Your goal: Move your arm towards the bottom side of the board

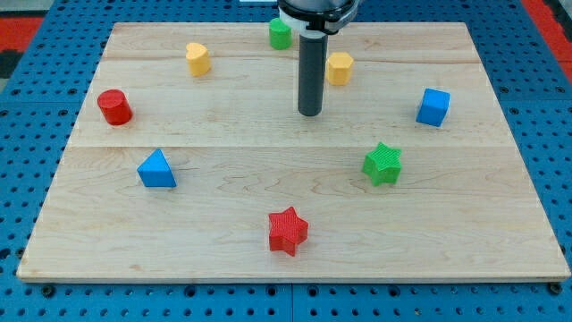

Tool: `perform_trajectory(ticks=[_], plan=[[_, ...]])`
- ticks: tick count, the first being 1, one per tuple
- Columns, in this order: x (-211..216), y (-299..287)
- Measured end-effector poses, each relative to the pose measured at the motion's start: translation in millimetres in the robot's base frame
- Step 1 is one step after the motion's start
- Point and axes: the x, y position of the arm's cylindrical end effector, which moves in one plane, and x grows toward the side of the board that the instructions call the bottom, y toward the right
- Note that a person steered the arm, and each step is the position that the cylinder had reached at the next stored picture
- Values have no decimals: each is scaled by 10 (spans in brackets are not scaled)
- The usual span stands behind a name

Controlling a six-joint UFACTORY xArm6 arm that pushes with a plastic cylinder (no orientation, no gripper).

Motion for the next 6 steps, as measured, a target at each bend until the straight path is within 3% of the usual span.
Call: perform_trajectory(ticks=[3, 4, 5, 6], plan=[[-342, -70], [238, -269], [878, 275], [754, 898]])
